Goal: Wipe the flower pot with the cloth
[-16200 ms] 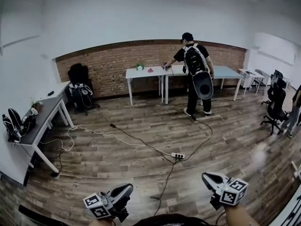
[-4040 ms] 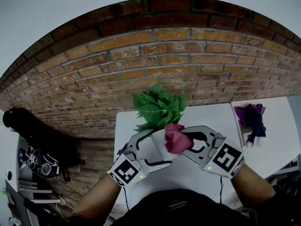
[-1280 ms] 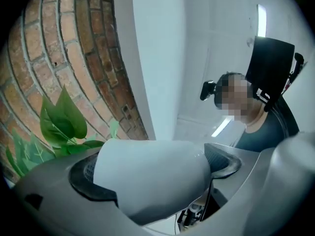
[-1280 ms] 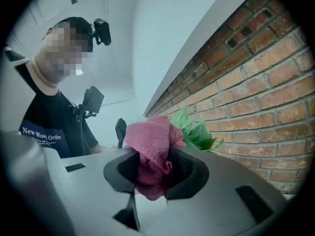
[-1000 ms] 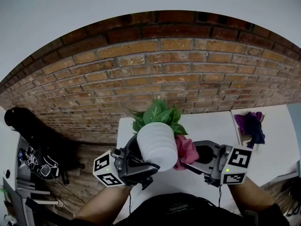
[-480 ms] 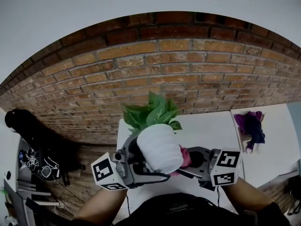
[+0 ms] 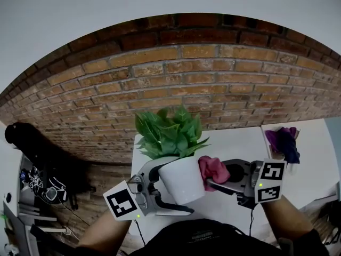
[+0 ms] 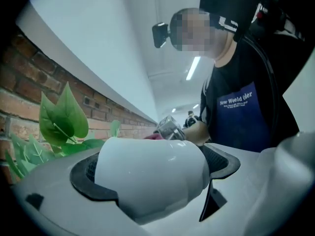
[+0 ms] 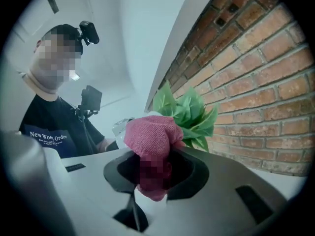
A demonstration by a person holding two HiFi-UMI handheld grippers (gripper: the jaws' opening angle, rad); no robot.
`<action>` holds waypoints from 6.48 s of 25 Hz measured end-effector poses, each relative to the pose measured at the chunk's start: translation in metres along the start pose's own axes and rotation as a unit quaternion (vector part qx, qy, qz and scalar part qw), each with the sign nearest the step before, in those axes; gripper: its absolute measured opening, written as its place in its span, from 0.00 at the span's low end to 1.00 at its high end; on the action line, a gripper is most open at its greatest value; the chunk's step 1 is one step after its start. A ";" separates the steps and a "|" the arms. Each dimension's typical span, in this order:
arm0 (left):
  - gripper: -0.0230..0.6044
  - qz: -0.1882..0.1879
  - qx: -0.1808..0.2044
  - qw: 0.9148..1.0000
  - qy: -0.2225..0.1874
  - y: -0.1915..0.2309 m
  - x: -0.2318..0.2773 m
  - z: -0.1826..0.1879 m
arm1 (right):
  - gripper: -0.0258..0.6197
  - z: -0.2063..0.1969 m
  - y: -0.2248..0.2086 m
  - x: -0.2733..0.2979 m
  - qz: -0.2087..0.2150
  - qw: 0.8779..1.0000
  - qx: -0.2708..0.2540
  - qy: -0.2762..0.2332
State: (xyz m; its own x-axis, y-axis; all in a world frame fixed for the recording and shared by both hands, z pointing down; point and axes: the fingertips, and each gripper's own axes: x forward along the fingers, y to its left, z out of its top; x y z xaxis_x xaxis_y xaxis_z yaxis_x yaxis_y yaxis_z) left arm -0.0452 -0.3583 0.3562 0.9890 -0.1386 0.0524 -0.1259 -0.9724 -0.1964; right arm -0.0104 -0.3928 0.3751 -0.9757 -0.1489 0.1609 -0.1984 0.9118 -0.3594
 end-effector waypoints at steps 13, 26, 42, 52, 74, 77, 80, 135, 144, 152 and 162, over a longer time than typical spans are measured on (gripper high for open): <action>0.93 0.034 0.086 0.976 0.196 0.005 0.035 -0.062 | 0.19 0.012 0.038 0.035 -0.044 0.971 -0.194 0.135; 0.91 0.040 -0.078 0.996 -0.017 0.015 0.021 0.004 | 0.19 0.055 0.041 0.025 -0.045 0.985 -0.159 0.040; 0.89 0.025 -0.333 0.883 -0.330 0.066 -0.029 0.062 | 0.19 0.093 0.016 -0.013 -0.054 0.993 -0.068 -0.080; 0.89 0.048 -0.400 0.806 -0.435 0.100 -0.050 0.070 | 0.19 0.083 0.019 -0.004 -0.059 0.993 -0.075 -0.070; 0.89 0.129 -0.447 0.783 -0.413 0.148 -0.031 0.029 | 0.19 0.029 0.008 0.044 -0.070 0.988 -0.134 0.044; 0.89 0.141 -0.434 0.808 -0.373 0.146 -0.022 0.025 | 0.19 0.021 0.007 0.044 -0.074 0.985 -0.143 0.059; 0.89 0.151 -0.415 0.832 -0.337 0.144 -0.016 0.019 | 0.19 0.016 0.008 0.044 -0.078 0.982 -0.154 0.071; 0.87 -0.017 -0.365 0.869 -0.335 0.077 -0.014 0.050 | 0.19 0.079 -0.026 -0.022 -0.073 0.993 -0.004 -0.094; 0.86 0.018 -0.398 0.823 -0.405 0.105 -0.036 0.057 | 0.19 0.059 -0.021 -0.008 -0.068 0.995 0.008 -0.071; 0.86 0.038 -0.409 0.799 -0.440 0.118 -0.040 0.060 | 0.19 0.029 0.001 0.023 -0.040 0.999 -0.014 -0.013; 0.86 0.027 -0.384 0.837 -0.388 0.104 -0.022 0.052 | 0.19 0.002 0.021 0.044 -0.012 0.998 -0.039 0.045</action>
State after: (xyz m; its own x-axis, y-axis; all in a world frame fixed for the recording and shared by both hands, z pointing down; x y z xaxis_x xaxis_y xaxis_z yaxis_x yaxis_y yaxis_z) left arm -0.0761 -0.4468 0.2839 0.6955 -0.3123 -0.6471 0.1105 -0.8434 0.5258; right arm -0.0575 -0.3810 0.3733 -0.9577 -0.1397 0.2516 -0.2108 0.9357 -0.2830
